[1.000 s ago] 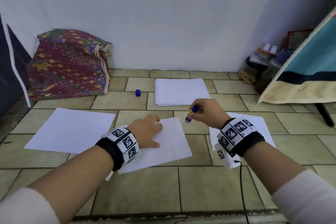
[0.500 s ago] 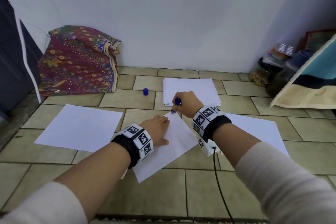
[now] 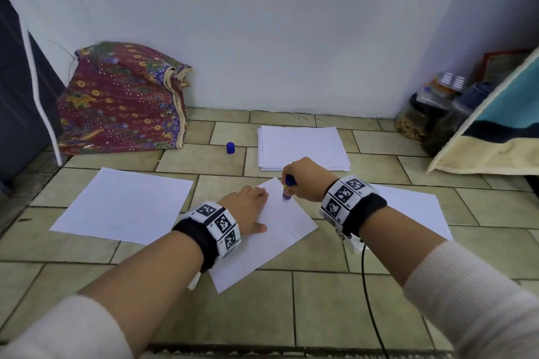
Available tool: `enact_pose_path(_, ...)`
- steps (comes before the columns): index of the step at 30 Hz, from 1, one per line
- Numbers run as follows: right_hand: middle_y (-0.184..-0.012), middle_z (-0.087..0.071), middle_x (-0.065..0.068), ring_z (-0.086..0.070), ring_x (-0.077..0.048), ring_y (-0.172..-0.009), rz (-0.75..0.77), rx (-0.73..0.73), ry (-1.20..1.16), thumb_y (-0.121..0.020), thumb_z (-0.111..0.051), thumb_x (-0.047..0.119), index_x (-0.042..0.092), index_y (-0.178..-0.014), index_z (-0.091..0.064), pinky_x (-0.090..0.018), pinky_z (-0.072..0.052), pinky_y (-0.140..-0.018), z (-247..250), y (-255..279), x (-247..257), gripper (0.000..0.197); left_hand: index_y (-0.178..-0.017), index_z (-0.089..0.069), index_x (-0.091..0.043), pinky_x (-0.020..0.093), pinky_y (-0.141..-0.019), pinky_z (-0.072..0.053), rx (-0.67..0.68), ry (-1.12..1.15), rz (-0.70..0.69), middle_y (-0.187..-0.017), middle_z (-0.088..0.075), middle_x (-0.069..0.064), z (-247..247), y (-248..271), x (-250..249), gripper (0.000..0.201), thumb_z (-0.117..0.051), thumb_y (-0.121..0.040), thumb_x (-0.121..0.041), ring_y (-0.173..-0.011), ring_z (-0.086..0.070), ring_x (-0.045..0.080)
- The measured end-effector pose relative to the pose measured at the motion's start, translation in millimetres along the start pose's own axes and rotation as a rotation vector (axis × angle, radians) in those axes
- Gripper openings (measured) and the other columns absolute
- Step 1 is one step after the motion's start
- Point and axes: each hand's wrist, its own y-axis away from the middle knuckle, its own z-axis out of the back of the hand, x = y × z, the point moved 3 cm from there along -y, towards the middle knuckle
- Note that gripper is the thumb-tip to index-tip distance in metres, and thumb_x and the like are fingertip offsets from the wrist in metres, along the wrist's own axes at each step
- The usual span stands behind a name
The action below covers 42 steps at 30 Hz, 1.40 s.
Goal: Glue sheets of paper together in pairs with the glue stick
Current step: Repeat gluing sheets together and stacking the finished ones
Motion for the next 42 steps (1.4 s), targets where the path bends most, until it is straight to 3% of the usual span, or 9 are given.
enact_pose_path(5,-0.096,-0.059,-0.007,-0.057,-0.024,-0.086,-0.016,0.019,-0.036,-0.084,-0.069,0.017,0.011,-0.100,-0.064,-0.028,-0.044,-0.067,-7.7,24.1,-6.7,0.018,-0.151,-0.016,-0.010,0.040,-0.106,-0.038,-0.005,0.021,0.023,-0.156,-0.017,0.001,0.8,-1.8,-1.2,0.078,-0.053,-0.092,-0.045,-0.139,-0.022,0.019)
enact_pose_path(10,-0.085,-0.052,-0.001,-0.052,-0.021,-0.078,-0.012,0.041,-0.070,-0.084,-0.068,0.016,0.008,-0.103,-0.064,-0.020,-0.036,-0.055,-12.4,44.1,-16.4,0.020,-0.148,-0.022,-0.016,0.040,-0.104,-0.039,-0.029,0.026,-0.001,-0.152,-0.025,0.003,2.6,-0.7,-1.0,0.072,-0.056,-0.091,-0.044,-0.135,-0.026,0.020)
enact_pose_path(18,-0.087,-0.054,0.000,-0.053,-0.018,-0.081,-0.019,0.050,-0.075,-0.083,-0.069,0.016,0.010,-0.102,-0.065,-0.027,-0.047,-0.071,-12.1,65.8,-34.2,0.021,-0.150,-0.013,-0.040,0.042,-0.105,-0.039,0.066,-0.066,-0.023,-0.156,-0.012,0.007,2.4,-3.2,-4.1,0.062,-0.046,-0.099,-0.029,-0.141,-0.016,0.024)
enact_pose_path(24,-0.084,-0.057,0.003,-0.051,-0.013,-0.080,-0.106,-0.215,-0.264,-0.081,-0.073,0.022,0.011,-0.094,-0.066,-0.019,-0.040,-0.066,3.1,57.4,-50.8,0.019,-0.143,-0.032,-0.023,0.038,-0.094,-0.047,0.018,-0.041,0.048,-0.141,-0.028,0.005,12.0,5.2,-4.0,0.062,-0.057,-0.091,-0.042,-0.129,-0.033,0.021)
enact_pose_path(27,-0.085,-0.057,0.003,-0.050,-0.013,-0.082,-0.120,-0.235,-0.282,-0.082,-0.070,0.021,0.012,-0.094,-0.064,-0.018,-0.038,-0.065,-0.6,46.3,-47.5,0.016,-0.140,-0.033,-0.010,0.037,-0.099,-0.044,-0.036,-0.018,0.005,-0.148,-0.022,0.002,9.0,6.0,-9.2,0.064,-0.058,-0.089,-0.037,-0.135,-0.029,0.020)
enact_pose_path(29,-0.087,-0.057,0.002,-0.049,-0.013,-0.083,-0.118,-0.229,-0.295,-0.082,-0.070,0.021,0.014,-0.094,-0.064,-0.019,-0.038,-0.067,-4.5,38.2,-42.0,0.016,-0.147,-0.026,-0.013,0.037,-0.103,-0.041,-0.029,-0.002,-0.051,-0.156,-0.014,-0.005,6.4,7.5,-13.7,0.065,-0.053,-0.091,-0.030,-0.140,-0.024,0.017)
enact_pose_path(32,-0.090,-0.056,0.001,-0.050,-0.013,-0.082,-0.108,-0.230,-0.309,-0.084,-0.069,0.021,0.013,-0.096,-0.064,-0.018,-0.040,-0.066,-6.9,26.7,-33.6,0.015,-0.147,-0.028,-0.021,0.039,-0.098,-0.044,-0.009,-0.037,-0.038,-0.153,-0.023,-0.005,8.0,11.4,-13.8,0.060,-0.049,-0.093,-0.034,-0.133,-0.031,0.019)
enact_pose_path(36,-0.099,-0.062,-0.005,-0.053,-0.015,-0.085,-0.092,-0.226,-0.292,-0.084,-0.068,0.021,0.012,-0.100,-0.065,-0.024,-0.047,-0.074,-6.8,12.1,-21.0,0.018,-0.136,-0.040,-0.009,0.037,-0.093,-0.046,-0.039,-0.027,0.093,-0.140,-0.034,0.002,10.4,14.0,-4.6,0.070,-0.058,-0.085,-0.055,-0.123,-0.039,0.019)
enact_pose_path(42,-0.106,-0.063,-0.008,-0.056,-0.022,-0.100,-0.044,-0.207,-0.260,-0.085,-0.067,0.018,0.008,-0.105,-0.064,-0.025,-0.046,-0.079,-3.4,-6.7,-1.7,0.022,-0.138,-0.033,-0.012,0.038,-0.094,-0.045,-0.057,0.102,0.137,-0.148,-0.029,0.001,8.5,16.4,-0.7,0.069,-0.057,-0.088,-0.052,-0.125,-0.041,0.023)
